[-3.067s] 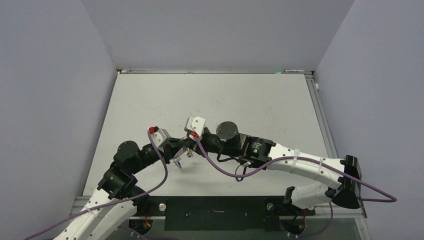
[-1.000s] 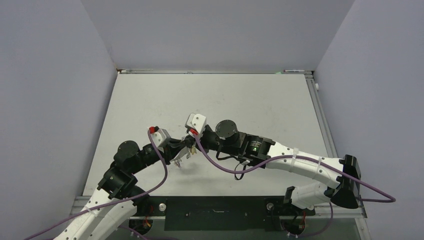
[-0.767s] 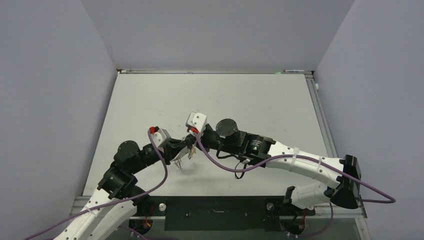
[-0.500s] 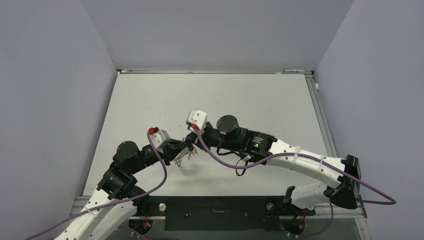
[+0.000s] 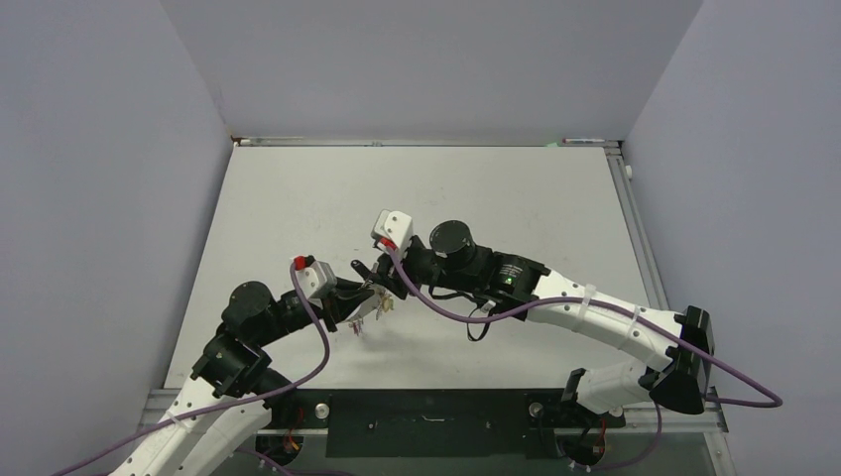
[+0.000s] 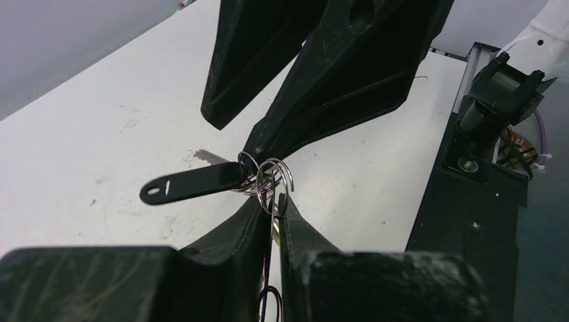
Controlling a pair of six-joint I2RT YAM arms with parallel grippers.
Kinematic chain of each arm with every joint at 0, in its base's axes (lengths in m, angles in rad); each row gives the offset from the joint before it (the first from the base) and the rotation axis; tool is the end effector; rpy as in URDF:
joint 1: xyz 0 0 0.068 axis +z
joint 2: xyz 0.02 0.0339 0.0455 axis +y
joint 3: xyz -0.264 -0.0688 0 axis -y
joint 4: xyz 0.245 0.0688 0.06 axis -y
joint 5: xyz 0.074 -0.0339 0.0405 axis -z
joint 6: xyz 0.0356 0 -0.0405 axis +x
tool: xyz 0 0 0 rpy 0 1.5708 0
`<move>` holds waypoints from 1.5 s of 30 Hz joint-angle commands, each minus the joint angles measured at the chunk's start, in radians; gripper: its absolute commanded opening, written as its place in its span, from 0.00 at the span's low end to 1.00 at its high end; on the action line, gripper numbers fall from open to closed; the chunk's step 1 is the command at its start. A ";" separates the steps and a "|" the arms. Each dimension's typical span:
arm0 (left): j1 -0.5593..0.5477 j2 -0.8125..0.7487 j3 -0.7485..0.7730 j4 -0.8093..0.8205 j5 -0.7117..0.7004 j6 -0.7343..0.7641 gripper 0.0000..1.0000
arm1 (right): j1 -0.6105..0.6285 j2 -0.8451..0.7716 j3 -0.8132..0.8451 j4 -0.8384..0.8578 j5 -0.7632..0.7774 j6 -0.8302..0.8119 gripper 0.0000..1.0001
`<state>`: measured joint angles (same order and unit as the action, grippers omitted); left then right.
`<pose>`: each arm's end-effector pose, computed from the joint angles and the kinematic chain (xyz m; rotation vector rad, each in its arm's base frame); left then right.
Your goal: Put the keys on the keyring
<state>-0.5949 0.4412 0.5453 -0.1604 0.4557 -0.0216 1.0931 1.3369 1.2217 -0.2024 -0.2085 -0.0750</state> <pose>0.0943 -0.0828 0.3054 0.8131 1.4799 -0.8375 0.1371 0.2809 0.3678 -1.2143 1.5658 0.8776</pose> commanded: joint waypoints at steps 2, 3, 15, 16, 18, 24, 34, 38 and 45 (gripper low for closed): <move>-0.003 -0.013 0.013 0.090 0.028 -0.006 0.00 | -0.009 -0.029 0.039 -0.014 -0.007 -0.023 0.42; -0.003 -0.014 0.013 0.090 0.028 -0.006 0.00 | -0.009 -0.035 0.037 -0.016 -0.003 -0.029 0.43; -0.003 -0.014 0.010 0.106 0.068 -0.017 0.00 | -0.009 -0.316 -0.303 0.338 -0.180 -0.259 0.47; -0.003 -0.012 0.010 0.108 0.078 -0.021 0.00 | -0.008 -0.333 -0.334 0.370 -0.217 -0.271 0.47; -0.003 -0.009 0.008 0.121 0.109 -0.031 0.00 | -0.009 -0.343 -0.346 0.384 -0.268 -0.271 0.47; -0.007 0.008 -0.015 0.199 0.234 -0.081 0.00 | -0.009 -0.260 -0.217 0.229 -0.387 -0.292 0.45; -0.048 0.008 -0.033 0.229 0.287 -0.098 0.00 | -0.009 -0.197 -0.153 0.159 -0.448 -0.295 0.39; -0.054 0.004 -0.034 0.233 0.299 -0.098 0.00 | -0.009 -0.184 -0.145 0.140 -0.451 -0.300 0.35; -0.065 -0.001 -0.038 0.237 0.307 -0.100 0.00 | -0.009 -0.174 -0.138 0.137 -0.452 -0.304 0.23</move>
<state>-0.6498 0.4519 0.4992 -0.0078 0.7376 -0.1192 1.0916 1.1587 1.0321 -0.0875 -0.6243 -0.3595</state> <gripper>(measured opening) 0.072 0.265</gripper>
